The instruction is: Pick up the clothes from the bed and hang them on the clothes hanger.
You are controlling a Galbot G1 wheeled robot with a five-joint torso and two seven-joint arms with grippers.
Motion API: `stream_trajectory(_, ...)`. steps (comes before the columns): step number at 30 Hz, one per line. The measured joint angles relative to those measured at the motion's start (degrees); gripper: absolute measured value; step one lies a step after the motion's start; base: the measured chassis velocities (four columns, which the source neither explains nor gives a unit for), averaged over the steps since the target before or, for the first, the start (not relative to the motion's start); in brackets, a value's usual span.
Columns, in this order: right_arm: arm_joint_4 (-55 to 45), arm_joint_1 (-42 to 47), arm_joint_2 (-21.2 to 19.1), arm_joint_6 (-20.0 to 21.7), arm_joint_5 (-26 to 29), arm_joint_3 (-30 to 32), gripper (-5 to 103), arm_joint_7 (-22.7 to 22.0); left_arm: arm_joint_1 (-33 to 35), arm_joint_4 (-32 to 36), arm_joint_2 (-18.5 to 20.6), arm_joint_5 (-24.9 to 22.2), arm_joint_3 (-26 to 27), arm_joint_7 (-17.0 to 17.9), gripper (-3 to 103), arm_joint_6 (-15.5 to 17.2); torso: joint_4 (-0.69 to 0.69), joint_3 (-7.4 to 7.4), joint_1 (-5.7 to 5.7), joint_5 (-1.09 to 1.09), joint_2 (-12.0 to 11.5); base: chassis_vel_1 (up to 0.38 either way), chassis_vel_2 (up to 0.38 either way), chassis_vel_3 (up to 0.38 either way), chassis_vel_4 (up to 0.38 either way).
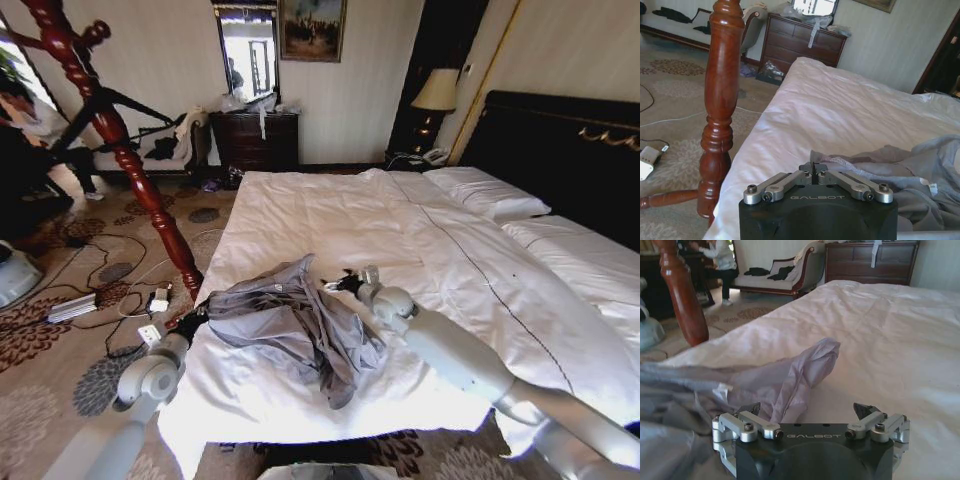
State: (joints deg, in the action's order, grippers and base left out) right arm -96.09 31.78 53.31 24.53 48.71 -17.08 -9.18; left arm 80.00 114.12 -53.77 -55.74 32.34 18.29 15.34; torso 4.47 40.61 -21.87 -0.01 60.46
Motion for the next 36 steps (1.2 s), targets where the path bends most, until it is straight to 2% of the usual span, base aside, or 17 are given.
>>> stream_trajectory(3,-0.1,0.4,0.9,-0.5,-1.0,-0.6,100,0.3,0.4,0.3,-0.5,0.3,0.0,0.1,0,0.0,0.00,0.01,-0.01,0.01,0.0,0.000,0.000,0.000,0.000)
stream_trajectory(10,-2.1,0.2,3.4,-0.5,3.6,-2.9,100,0.5,2.2,0.3,-1.2,1.1,0.5,-0.3,0,-0.3,-0.01,0.00,0.00,-0.01,0.0,0.000,0.000,0.000,0.000)
stream_trajectory(17,3.8,-1.7,8.0,-0.8,4.5,-5.5,100,2.0,2.8,0.9,-1.7,1.5,0.2,-0.5,0,-0.4,-0.02,0.01,0.00,0.00,0.0,0.000,0.000,0.000,0.000)
stream_trajectory(21,6.2,-2.1,8.1,-0.8,3.2,-5.8,100,2.0,2.7,1.0,-1.7,1.5,0.2,-0.5,0,-0.4,-0.01,0.01,-0.01,0.00,0.0,0.000,0.000,0.000,0.000)
stream_trajectory(28,8.1,-1.9,6.1,-0.9,1.5,-5.8,100,2.2,2.2,1.0,-1.8,1.4,-0.3,-0.5,0,-0.4,0.01,0.01,0.00,0.01,0.0,0.000,0.000,0.000,0.000)
stream_trajectory(32,8.6,-1.9,6.2,-0.8,1.4,-6.0,100,2.3,1.9,1.0,-1.8,1.4,-0.6,-0.4,0,-0.4,0.00,0.01,-0.01,0.00,0.0,0.000,0.000,0.000,0.000)
stream_trajectory(33,8.9,-1.9,6.5,-0.7,1.4,-6.1,103,2.1,1.8,1.1,-1.7,1.4,-0.7,-0.3,0,-0.4,0.00,0.01,0.00,0.00,0.0,0.000,0.000,0.000,0.000)
stream_trajectory(36,9.6,-2.0,7.0,-0.6,1.5,-6.1,100,1.7,1.7,1.2,-1.6,1.3,-0.7,-0.2,0,-0.4,-0.01,0.01,0.00,0.01,0.0,0.000,0.000,0.000,0.000)
